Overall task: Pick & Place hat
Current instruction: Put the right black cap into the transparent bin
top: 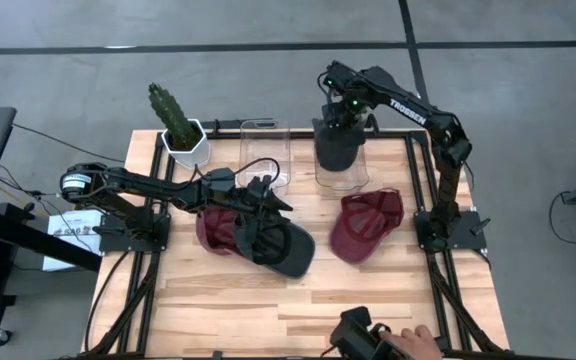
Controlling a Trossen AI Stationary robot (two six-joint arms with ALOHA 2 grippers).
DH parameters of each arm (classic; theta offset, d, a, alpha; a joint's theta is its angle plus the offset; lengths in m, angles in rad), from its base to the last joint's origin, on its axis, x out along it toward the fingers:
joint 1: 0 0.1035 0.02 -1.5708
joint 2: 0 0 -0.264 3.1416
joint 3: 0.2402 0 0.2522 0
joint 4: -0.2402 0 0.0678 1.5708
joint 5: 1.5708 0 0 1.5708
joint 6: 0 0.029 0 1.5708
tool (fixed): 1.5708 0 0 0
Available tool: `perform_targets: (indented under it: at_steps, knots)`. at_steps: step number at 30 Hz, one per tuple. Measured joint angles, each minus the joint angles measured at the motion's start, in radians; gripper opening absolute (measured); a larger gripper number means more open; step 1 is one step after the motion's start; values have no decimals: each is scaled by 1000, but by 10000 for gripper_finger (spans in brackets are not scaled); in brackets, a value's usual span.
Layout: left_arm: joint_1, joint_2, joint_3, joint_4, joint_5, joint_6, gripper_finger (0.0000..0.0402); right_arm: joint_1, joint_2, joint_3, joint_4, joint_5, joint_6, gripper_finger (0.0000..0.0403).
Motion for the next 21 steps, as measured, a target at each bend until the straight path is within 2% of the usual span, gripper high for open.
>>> perform_targets:
  at_steps: [8,14,21]
  knots:
    - [0,0,0,0,0,13,160,-3,-5,0,4,6,117,41]
    - [0,0,0,1,0,15,161,-2,-2,0,4,7,135,65]
    - [0,0,0,4,0,15,159,-1,-2,0,-1,7,169,120]
